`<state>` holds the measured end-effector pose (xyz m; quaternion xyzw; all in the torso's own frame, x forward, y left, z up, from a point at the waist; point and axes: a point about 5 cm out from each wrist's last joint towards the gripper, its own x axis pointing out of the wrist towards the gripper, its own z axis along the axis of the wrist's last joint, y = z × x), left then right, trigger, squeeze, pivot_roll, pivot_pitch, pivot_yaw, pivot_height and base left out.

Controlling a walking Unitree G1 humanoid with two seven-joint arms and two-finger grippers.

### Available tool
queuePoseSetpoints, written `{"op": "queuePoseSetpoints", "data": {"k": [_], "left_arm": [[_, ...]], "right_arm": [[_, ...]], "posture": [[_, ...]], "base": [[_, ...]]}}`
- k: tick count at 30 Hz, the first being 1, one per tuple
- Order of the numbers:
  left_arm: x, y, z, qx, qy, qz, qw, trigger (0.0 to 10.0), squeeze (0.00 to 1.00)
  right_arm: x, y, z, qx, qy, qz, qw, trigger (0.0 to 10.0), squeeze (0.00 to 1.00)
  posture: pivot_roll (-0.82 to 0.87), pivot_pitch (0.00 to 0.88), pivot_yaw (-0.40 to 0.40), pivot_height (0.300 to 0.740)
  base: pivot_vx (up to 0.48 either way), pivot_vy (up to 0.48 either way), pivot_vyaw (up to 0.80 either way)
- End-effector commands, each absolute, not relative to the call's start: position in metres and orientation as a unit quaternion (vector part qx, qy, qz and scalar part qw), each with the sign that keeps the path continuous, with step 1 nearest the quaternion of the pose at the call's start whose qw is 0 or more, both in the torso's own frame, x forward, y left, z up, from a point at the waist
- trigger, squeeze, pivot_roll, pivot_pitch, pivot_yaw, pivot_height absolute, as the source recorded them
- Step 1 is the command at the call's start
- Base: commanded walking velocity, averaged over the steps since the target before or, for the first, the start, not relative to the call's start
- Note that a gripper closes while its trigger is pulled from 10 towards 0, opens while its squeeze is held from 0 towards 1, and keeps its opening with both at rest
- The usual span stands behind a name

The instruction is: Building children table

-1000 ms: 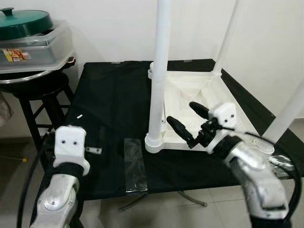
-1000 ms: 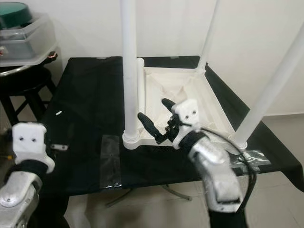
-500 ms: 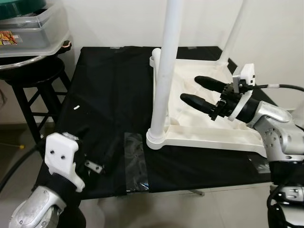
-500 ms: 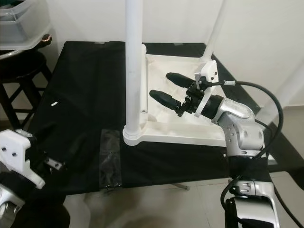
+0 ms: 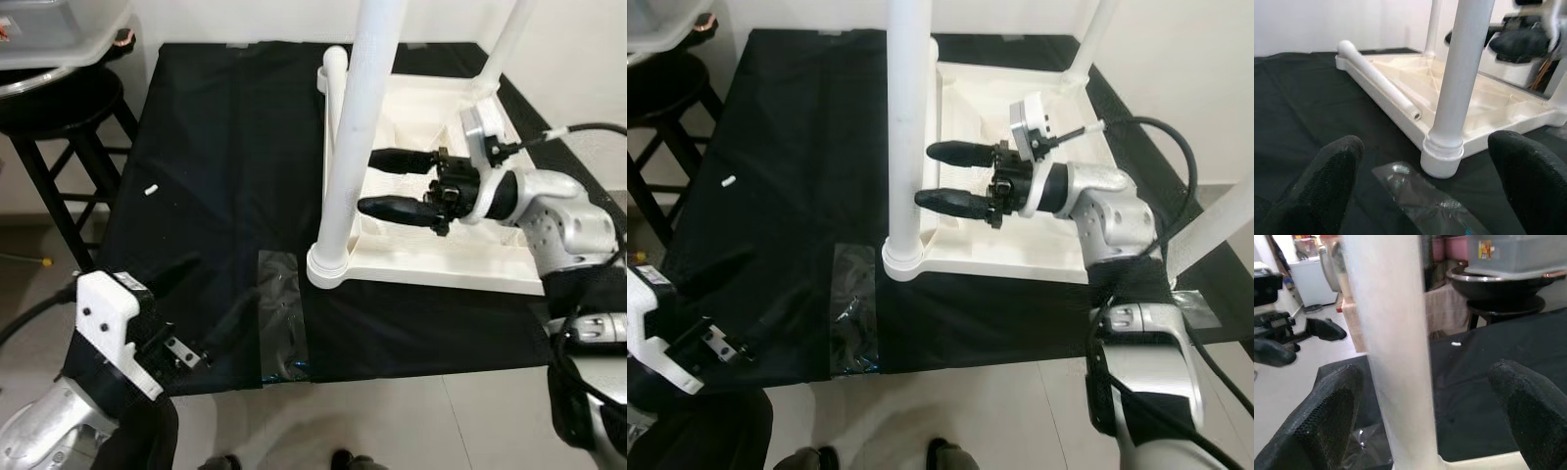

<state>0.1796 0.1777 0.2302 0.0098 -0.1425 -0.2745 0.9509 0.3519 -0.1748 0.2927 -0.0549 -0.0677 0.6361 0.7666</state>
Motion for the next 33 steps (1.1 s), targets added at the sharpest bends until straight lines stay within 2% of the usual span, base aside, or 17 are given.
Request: {"op": "queuePoseSetpoints", "data": {"k": [1,2,3,6,8,10,16,17,18,19,32,33], "left_arm": [[0.178,0.181,0.232,-0.002,-0.141,-0.286,0.948,10.0,0.0],[0.178,0.183,0.232,-0.014,-0.141,-0.291,0.946,10.0,0.0],[0.178,0.183,0.232,-0.014,-0.141,-0.291,0.946,10.0,0.0],[0.176,0.186,0.234,-0.035,-0.141,-0.301,0.942,10.0,0.0],[0.176,0.186,0.234,-0.035,-0.141,-0.301,0.942,10.0,0.0],[0.174,0.188,0.234,-0.047,-0.142,-0.299,0.942,10.0,0.0],[0.166,0.186,0.234,-0.056,-0.137,-0.301,0.942,10.0,0.0],[0.165,0.185,0.233,-0.058,-0.135,-0.3,0.942,10.0,0.0],[0.164,0.185,0.233,-0.061,-0.134,-0.3,0.942,10.0,0.0],[0.164,0.185,0.233,-0.061,-0.131,-0.301,0.943,10.0,0.0],[0.166,0.183,0.231,-0.07,-0.126,-0.303,0.942,10.0,0.0],[0.167,0.182,0.231,-0.071,-0.125,-0.302,0.942,10.0,0.0]], "right_arm": [[0.353,-0.168,0.296,-0.072,-0.067,0.656,0.749,10.0,0.0],[0.355,-0.162,0.296,-0.077,-0.062,0.67,0.736,10.0,0.0],[0.355,-0.162,0.296,-0.077,-0.062,0.67,0.736,10.0,0.0],[0.354,-0.148,0.294,-0.084,-0.047,0.711,0.696,10.0,0.0],[0.354,-0.148,0.294,-0.084,-0.047,0.711,0.696,10.0,0.0],[0.354,-0.133,0.293,-0.094,-0.045,0.733,0.672,10.0,0.0],[0.359,-0.109,0.297,-0.133,-0.051,0.746,0.651,10.0,0.0],[0.36,-0.108,0.298,-0.144,-0.05,0.745,0.65,9.2,0.0],[0.361,-0.107,0.299,-0.151,-0.049,0.744,0.649,9.2,0.0],[0.361,-0.107,0.3,-0.156,-0.048,0.743,0.649,0.0,0.0],[0.354,-0.117,0.298,-0.164,-0.053,0.746,0.643,0.0,0.0],[0.347,-0.12,0.285,-0.164,-0.054,0.733,0.658,0.0,0.0]], "posture": [[0.06,0.302,-0.097,0.74],[0.06,0.302,-0.097,0.74],[0.06,0.302,-0.097,0.74],[0.07,0.313,-0.108,0.74],[0.07,0.313,-0.108,0.74],[0.07,0.318,-0.116,0.74],[0.09,0.318,-0.132,0.74],[0.09,0.318,-0.136,0.74],[0.09,0.318,-0.136,0.74],[0.09,0.316,-0.137,0.74],[0.07,0.301,-0.143,0.74],[0.06,0.297,-0.151,0.74]], "base": [[0.0,0.0,0.0],[0.0,0.0,0.0],[0.0,0.0,0.0],[0.0,0.0,0.0],[0.0,0.0,0.0],[0.0,0.0,0.0],[0.0,0.0,0.0],[0.0,0.0,0.0],[0.0,0.0,0.0],[0.0,0.0,0.0],[0.0,0.0,0.0],[0.0,0.0,0.0]]}}
